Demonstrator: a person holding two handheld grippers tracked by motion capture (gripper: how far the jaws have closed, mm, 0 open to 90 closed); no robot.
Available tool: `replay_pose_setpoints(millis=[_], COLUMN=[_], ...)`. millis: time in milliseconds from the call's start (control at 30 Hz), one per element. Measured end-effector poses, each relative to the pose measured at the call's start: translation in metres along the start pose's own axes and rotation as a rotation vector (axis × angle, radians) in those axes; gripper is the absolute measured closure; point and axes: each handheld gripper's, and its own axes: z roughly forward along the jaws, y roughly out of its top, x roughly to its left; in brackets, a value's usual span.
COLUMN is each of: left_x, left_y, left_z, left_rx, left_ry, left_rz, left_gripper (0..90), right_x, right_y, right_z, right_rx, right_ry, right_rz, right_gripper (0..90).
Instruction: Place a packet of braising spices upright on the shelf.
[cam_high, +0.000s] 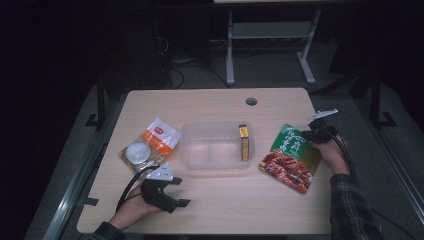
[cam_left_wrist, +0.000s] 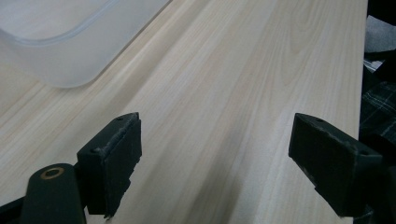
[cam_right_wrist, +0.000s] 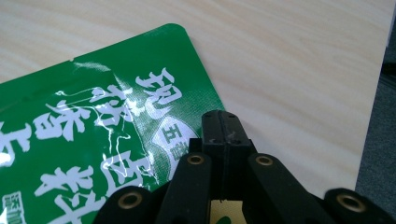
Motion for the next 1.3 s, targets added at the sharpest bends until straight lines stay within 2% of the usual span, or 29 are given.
replay_pose_setpoints(millis=[133, 333, 567, 767, 1000, 1100, 1300], left_x=[-0.001, -0.004, -0.003, -0.003, -0.003, -0.003, -0.003], left_y=[-0.002, 0.003, 0.003, 0.002, 0.0, -0.001, -0.001], left_z=[0.0, 0.001, 0.003, 0.004, 0.004, 0.004, 0.003], left_rx=[0.002, 0.005, 0.012, 0.01, 0.016, 0.014, 0.014], left_ry=[-0.008, 0.0, 0.001, 0.005, 0.01, 0.015, 0.02], left_rz=[0.004, 0.032, 0.038, 0.037, 0.039, 0.041, 0.046], left_gripper=[16.6, 16.6, 16.6, 16.6, 16.6, 16.6, 16.6], right_x=[0.007, 0.018, 0.029, 0.046, 0.064, 0.074, 0.084], right_y=[-0.009, -0.022, -0.031, -0.038, -0.046, -0.051, -0.06], right_z=[-0.008, -0.021, -0.03, -0.038, -0.048, -0.054, -0.062], right_rx=[0.002, 0.015, 0.013, 0.028, 0.035, 0.041, 0.045], right_ry=[0.009, 0.02, 0.034, 0.041, 0.057, 0.063, 0.084], right_rz=[-0.002, -0.015, -0.032, -0.085, -0.114, -0.15, -0.156], right_gripper=[89.8, 89.8, 89.8, 89.8, 89.8, 89.9, 89.8])
